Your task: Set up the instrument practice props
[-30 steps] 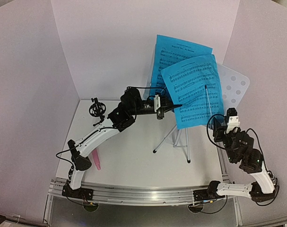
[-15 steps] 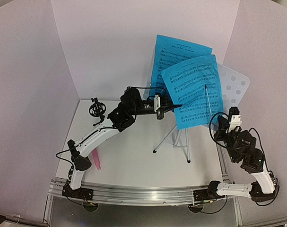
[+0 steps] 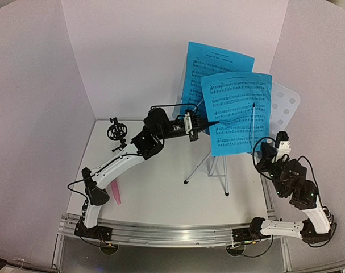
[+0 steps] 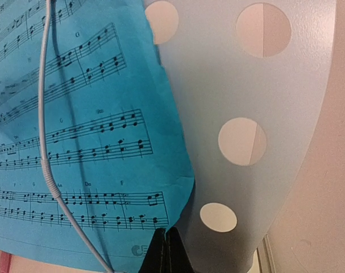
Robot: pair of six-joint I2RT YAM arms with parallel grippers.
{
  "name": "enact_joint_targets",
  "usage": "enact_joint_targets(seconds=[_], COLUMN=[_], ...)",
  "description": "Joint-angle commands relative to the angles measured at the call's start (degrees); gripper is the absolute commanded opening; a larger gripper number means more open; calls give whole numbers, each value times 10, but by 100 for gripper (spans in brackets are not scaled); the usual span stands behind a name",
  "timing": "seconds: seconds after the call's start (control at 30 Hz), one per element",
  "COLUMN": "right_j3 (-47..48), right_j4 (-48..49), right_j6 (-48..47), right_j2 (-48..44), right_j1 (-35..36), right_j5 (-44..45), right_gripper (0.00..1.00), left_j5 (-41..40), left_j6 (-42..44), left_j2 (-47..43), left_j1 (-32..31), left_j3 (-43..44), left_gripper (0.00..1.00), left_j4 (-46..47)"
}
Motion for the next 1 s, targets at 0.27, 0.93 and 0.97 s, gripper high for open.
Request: enact_joint_targets(seconds=[0.27, 0.93, 0.97], right_j3=[-26, -35, -31], right_j4=[-32, -15, -15], right_j6=[78, 91, 88], right_j2=[-51, -51, -51], right_j1=[1, 1, 0], right_j5=[31, -17, -25], right_gripper=[0, 0, 0], left_j5=[-60, -66, -67], left_j6=[-16, -141, -139], left_j2=[-35, -20, -17], left_j1=[7, 10, 10], left_j3=[-9, 39, 45], left_gripper=[26, 0, 0], left_j4=[77, 28, 29])
